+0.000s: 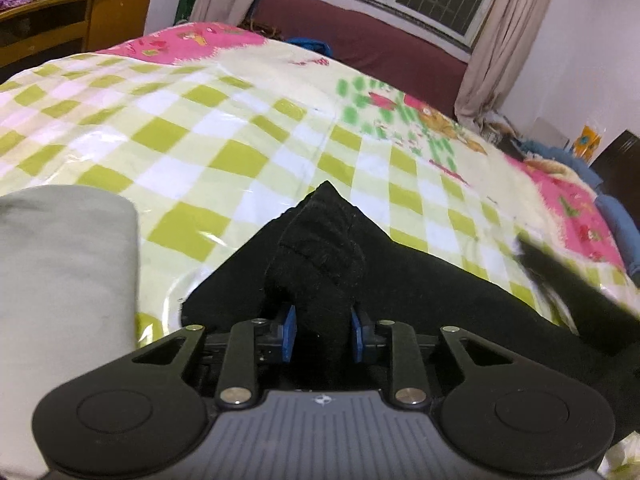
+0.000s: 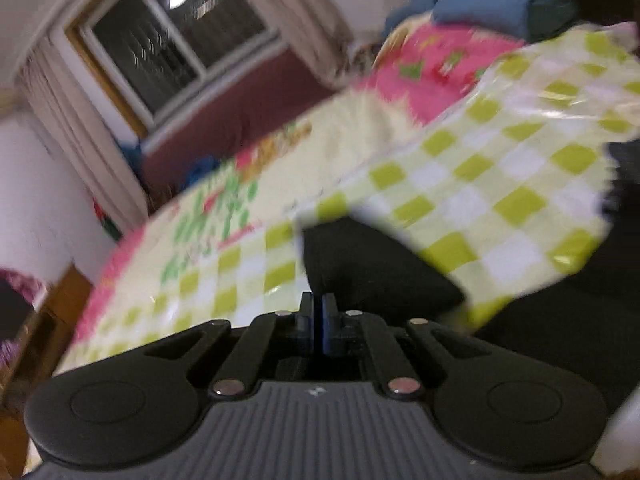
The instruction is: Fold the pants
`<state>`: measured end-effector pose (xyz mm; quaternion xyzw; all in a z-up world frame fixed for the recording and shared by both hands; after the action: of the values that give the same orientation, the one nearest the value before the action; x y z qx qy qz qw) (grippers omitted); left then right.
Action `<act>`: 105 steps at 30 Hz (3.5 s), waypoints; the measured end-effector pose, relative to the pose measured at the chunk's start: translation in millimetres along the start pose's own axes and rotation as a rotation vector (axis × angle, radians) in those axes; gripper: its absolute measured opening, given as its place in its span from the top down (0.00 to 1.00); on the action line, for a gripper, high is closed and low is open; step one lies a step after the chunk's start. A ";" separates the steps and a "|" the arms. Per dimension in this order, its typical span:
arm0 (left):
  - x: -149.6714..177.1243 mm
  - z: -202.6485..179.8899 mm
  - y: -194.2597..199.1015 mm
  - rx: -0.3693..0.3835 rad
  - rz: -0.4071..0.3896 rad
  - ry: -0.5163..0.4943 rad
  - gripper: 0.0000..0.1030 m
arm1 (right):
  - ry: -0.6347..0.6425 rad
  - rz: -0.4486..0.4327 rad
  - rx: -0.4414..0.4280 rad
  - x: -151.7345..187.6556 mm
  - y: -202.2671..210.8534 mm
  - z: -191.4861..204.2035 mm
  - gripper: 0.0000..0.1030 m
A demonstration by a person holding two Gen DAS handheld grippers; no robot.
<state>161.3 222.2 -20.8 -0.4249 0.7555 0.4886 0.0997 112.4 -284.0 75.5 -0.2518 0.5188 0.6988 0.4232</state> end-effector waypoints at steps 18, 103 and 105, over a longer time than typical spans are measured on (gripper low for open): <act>24.3 23.9 -16.3 -0.075 0.027 0.028 0.56 | 0.823 0.104 0.122 72.8 -38.6 94.0 0.43; 37.9 5.0 -24.8 -0.131 0.022 -0.043 0.55 | 0.221 0.025 0.081 10.4 -15.0 -28.2 0.66; 39.6 6.6 -24.9 -0.123 0.017 -0.048 0.55 | 0.441 0.093 0.135 39.9 2.9 -10.3 0.66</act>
<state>153.5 202.0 -62.8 -0.4119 0.7252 0.5448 0.0875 88.5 -280.8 41.9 -0.3453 0.6554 0.6093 0.2828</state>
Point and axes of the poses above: each gripper's, at about its wrist camera, not at the fingertips, and y roughly against the way its jaws point, z to its left, x to its underside, the point moved 5 cm from there along -y, roughly the way its jaws point, and after that the axes turned 14 degrees about y, right-handed, at the moved point
